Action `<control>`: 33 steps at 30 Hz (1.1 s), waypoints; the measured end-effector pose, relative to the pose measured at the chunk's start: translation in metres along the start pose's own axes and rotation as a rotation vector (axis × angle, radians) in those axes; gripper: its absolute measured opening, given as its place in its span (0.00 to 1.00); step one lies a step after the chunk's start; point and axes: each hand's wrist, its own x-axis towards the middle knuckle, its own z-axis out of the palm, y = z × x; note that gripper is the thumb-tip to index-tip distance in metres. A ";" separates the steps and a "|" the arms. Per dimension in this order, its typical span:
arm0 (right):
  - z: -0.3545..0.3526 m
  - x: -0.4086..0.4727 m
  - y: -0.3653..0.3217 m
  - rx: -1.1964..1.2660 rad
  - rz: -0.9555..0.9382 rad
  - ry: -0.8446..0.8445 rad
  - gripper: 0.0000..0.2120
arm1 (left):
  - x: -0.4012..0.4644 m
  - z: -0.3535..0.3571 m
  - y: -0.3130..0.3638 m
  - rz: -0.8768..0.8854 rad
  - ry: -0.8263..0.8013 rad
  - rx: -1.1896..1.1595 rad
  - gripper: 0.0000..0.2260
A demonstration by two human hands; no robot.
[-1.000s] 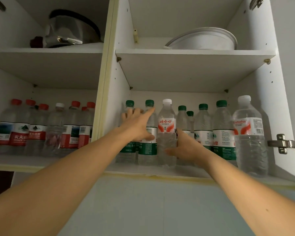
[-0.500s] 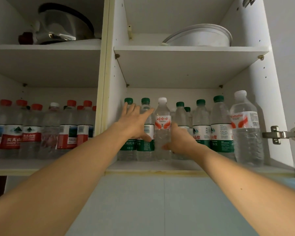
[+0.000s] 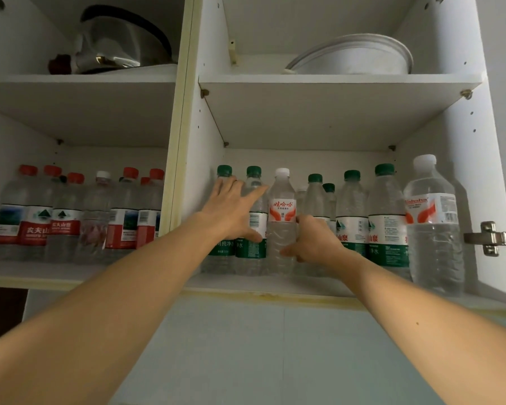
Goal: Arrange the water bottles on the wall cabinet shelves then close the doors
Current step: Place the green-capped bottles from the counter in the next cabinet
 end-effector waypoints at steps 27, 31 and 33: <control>-0.111 0.081 0.000 -0.519 -0.175 0.169 0.25 | 0.034 0.045 0.051 0.029 0.520 -0.022 0.36; -0.104 0.100 -0.013 -0.546 -0.094 0.087 0.23 | 0.035 0.045 0.051 0.031 0.507 -0.031 0.35; -0.101 0.106 -0.015 -0.556 -0.085 0.081 0.20 | 0.034 0.046 0.051 0.030 0.501 -0.020 0.35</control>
